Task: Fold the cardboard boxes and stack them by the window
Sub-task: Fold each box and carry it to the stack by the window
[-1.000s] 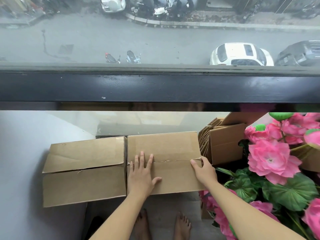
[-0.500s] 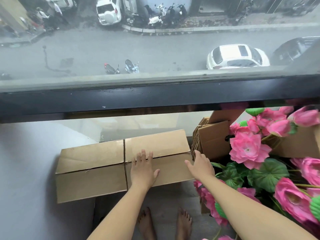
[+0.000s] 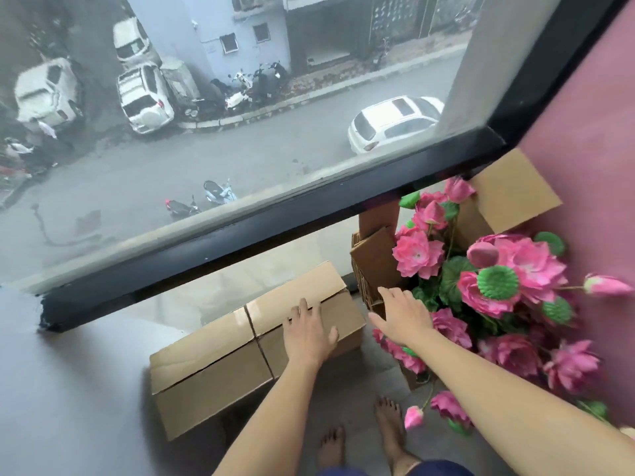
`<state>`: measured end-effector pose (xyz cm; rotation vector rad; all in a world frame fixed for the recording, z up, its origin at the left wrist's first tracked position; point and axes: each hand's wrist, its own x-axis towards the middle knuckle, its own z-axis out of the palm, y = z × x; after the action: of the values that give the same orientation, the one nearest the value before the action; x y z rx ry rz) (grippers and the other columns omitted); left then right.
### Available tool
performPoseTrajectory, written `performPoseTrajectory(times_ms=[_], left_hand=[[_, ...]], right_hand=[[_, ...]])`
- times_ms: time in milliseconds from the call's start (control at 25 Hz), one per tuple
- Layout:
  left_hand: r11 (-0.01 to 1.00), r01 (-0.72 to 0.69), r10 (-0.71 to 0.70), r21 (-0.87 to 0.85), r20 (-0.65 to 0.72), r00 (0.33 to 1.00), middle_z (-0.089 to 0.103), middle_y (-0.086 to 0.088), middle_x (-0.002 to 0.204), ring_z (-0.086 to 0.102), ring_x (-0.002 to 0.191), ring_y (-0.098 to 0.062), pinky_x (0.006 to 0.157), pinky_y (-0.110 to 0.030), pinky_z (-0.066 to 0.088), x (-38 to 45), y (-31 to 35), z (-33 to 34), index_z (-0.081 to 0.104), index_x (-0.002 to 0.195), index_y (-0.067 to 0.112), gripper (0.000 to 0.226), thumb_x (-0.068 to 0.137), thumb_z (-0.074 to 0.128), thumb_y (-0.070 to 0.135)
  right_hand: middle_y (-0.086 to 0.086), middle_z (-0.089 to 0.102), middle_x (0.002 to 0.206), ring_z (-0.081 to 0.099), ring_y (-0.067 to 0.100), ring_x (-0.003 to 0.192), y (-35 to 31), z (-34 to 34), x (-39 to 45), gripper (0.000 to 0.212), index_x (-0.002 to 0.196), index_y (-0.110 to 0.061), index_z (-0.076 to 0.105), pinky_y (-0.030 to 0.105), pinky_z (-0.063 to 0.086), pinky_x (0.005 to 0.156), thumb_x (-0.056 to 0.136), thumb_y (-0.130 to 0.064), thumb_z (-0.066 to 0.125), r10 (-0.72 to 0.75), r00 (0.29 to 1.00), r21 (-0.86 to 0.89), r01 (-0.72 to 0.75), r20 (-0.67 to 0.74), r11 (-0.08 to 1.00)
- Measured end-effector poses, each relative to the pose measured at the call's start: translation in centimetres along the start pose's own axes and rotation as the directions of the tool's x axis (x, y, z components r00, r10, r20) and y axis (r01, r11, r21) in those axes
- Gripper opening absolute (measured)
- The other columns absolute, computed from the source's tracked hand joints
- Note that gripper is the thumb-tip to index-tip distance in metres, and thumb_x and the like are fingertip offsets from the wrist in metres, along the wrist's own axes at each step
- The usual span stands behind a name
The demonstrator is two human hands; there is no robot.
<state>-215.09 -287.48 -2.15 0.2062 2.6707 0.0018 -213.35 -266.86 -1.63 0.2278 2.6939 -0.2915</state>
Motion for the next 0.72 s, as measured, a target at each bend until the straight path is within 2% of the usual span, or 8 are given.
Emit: performPoseTrajectory(times_ms=[200, 360, 520, 720], left_hand=[[0.969, -0.247, 0.243, 0.034, 0.079, 0.967, 0.048, -0.009, 0.142, 0.040, 0.133, -0.030, 0.106, -0.046, 0.037, -5.6, 3.4, -0.3, 0.042, 0.143, 0.020, 0.063, 0.092, 0.044, 0.058], [0.870, -0.479, 0.449, 0.117, 0.210, 0.868, 0.052, -0.009, 0.138, 0.043, 0.131, -0.030, 0.105, -0.046, 0.039, -9.1, 7.1, 0.5, 0.046, 0.138, 0.019, 0.063, 0.091, 0.046, 0.060], [0.692, -0.684, 0.622, 0.233, 0.289, 0.728, 0.054, -0.010, 0.137, 0.043, 0.132, -0.031, 0.107, -0.045, 0.038, -12.5, 14.0, 0.8, 0.050, 0.135, 0.016, 0.065, 0.089, 0.048, 0.062], [0.422, -0.851, 0.777, 0.312, 0.359, 0.517, 0.054, -0.007, 0.137, 0.044, 0.131, -0.029, 0.105, -0.044, 0.038, -20.2, 25.3, 2.7, 0.047, 0.136, 0.017, 0.064, 0.090, 0.050, 0.062]], right_hand=[[0.009, 0.050, 0.140, 0.044, 0.031, 0.131, 2.2, -0.3, -8.8, 0.060, 0.140, -0.017, 0.043, 0.044, 0.042, 0.102, 0.094, -0.054, 0.050, 0.275, 0.961, 0.155, -0.267, -0.031, 0.951], [0.011, 0.049, 0.139, 0.045, 0.033, 0.131, 4.4, 2.0, -16.8, 0.060, 0.140, -0.016, 0.045, 0.043, 0.042, 0.104, 0.093, -0.051, 0.055, 0.482, 0.876, 0.368, -0.452, 0.012, 0.813], [0.012, 0.052, 0.138, 0.052, 0.034, 0.126, 8.1, 5.6, -26.2, 0.060, 0.141, -0.015, 0.046, 0.043, 0.046, 0.101, 0.091, -0.047, 0.058, 0.681, 0.726, 0.531, -0.616, 0.096, 0.581], [0.010, 0.051, 0.143, 0.051, 0.030, 0.130, 14.6, 8.9, -38.5, 0.065, 0.145, -0.016, 0.044, 0.038, 0.045, 0.102, 0.092, -0.053, 0.056, 0.850, 0.495, 0.662, -0.700, 0.180, 0.267]])
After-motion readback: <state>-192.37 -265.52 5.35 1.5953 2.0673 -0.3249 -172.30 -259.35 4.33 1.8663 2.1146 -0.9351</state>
